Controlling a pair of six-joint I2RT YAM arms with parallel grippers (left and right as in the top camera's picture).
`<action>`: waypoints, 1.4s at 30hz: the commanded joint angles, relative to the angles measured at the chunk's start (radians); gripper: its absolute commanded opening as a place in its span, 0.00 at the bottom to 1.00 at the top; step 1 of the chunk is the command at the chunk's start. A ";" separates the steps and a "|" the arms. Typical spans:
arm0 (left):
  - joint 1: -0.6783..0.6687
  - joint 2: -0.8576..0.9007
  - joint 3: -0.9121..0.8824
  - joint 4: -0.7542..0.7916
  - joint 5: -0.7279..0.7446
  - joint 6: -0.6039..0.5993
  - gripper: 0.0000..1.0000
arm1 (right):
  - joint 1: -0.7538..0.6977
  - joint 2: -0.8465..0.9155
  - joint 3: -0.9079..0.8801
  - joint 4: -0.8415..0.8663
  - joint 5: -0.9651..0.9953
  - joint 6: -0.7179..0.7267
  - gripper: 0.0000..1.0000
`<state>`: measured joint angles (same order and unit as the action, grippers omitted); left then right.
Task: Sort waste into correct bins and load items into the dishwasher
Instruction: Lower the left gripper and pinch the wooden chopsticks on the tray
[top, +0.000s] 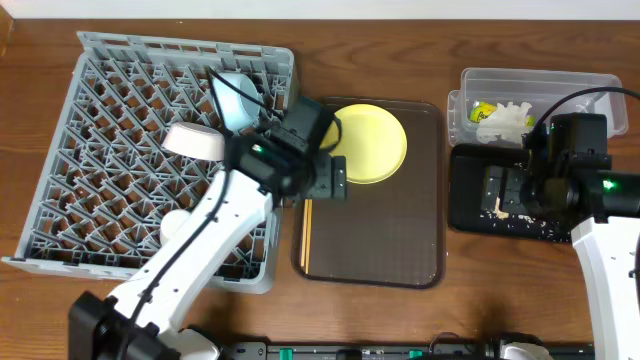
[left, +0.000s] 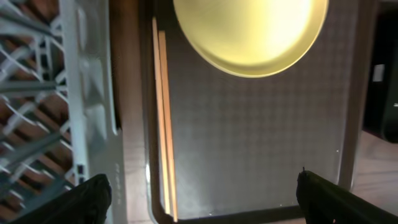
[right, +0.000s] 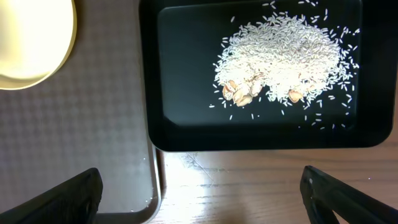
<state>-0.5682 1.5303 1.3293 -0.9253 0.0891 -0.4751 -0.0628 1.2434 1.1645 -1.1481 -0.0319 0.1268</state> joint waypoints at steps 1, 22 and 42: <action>-0.030 0.043 -0.076 0.018 -0.056 -0.138 0.95 | -0.009 -0.002 0.016 -0.002 0.005 0.014 0.99; -0.138 0.342 -0.196 0.244 -0.057 -0.151 0.93 | -0.009 -0.002 0.016 -0.006 0.005 0.015 0.99; -0.153 0.345 -0.256 0.283 -0.053 -0.152 0.77 | -0.009 -0.002 0.016 -0.013 0.005 0.015 0.99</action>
<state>-0.7193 1.8591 1.1122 -0.6533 0.0505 -0.6281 -0.0628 1.2434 1.1641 -1.1591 -0.0319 0.1268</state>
